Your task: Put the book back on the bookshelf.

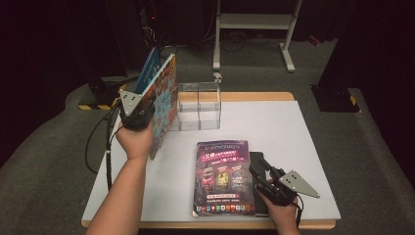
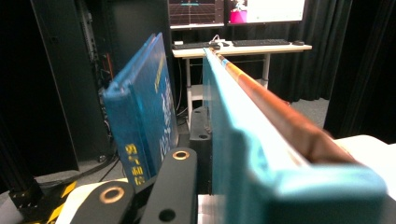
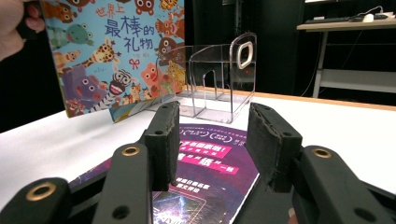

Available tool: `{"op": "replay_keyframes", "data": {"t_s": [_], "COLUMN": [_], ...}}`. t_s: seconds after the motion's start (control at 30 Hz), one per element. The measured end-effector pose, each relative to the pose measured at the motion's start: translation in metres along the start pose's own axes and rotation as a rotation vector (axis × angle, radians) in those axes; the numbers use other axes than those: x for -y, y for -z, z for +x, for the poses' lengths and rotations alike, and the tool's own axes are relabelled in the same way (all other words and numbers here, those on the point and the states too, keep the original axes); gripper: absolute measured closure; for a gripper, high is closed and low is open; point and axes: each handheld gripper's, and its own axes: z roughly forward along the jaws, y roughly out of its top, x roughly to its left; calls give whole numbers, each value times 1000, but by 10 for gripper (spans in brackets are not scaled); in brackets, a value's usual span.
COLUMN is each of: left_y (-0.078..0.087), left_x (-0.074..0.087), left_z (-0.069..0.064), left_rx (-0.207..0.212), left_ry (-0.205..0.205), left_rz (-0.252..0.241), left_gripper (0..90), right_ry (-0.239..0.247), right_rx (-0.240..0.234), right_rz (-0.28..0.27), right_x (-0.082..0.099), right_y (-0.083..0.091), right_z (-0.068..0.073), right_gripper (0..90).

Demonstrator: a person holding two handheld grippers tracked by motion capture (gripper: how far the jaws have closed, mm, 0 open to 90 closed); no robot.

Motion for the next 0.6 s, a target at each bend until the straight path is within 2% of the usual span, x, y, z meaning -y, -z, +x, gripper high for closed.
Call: {"op": "replay_keyframes", "data": {"t_s": [0.27, 0.6], "left_y": [-4, -1], "left_x": [13, 25], "left_z": [-2, 4], "left_rx": [-9, -22], "left_ry": [-19, 2], "left_rz": [-26, -48], "left_gripper": [813, 812], "right_ry": [-3, -6], "right_rx": [-9, -17], "right_rz": [5, 7], "right_x": [1, 2], "right_y": [-1, -1], "right_z": [1, 1], "right_gripper": [542, 543]}}
